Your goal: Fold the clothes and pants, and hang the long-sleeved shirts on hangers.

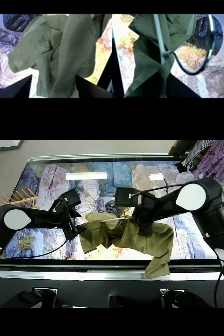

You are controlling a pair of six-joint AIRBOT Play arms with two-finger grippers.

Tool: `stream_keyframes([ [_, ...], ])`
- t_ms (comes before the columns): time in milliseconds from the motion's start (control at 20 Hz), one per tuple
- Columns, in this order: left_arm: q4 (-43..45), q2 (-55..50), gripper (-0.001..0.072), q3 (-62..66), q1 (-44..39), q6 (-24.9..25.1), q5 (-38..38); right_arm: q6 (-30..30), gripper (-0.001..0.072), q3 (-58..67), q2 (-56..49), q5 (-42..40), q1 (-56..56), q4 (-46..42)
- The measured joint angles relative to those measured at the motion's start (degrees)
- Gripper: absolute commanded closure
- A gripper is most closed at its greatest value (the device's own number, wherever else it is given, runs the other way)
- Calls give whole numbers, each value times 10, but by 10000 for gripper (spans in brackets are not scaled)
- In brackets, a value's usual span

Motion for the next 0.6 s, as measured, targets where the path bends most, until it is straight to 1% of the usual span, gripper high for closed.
stream_keyframes([
  [100, -19, -13, 99, 0, 1, 10, 2, -2, 682, 0, 0, 0, 0, 3],
  [150, -26, -20, 122, 0, 2, 17, 3, -2, 682, 0, 0, 0, 0, 5],
  [200, -33, -27, 190, 0, 2, 21, 3, -2, 682, 0, 0, -1, 0, 6],
  [250, -39, -33, 409, 0, 2, 27, 3, -2, 682, 0, 0, -3, 0, 7],
  [300, -42, -38, 684, 0, 2, 31, 3, -4, 681, 0, 0, -5, 0, 9],
  [350, -43, -42, 682, 0, 2, 49, 1, -4, 681, 0, 0, -12, 0, 9],
  [450, -52, -45, 682, 0, 2, 49, 0, -2, 680, 0, 0, -19, -1, 7],
  [500, -50, -45, 682, 0, 3, 51, -2, 0, 631, 0, 0, -19, 0, 9],
  [550, -52, -45, 683, 0, 3, 50, 2, 3, 472, 0, 2, -18, -1, 9],
  [600, -54, -44, 683, 0, 3, 50, 3, 7, 373, 0, 4, -16, -1, 9],
])
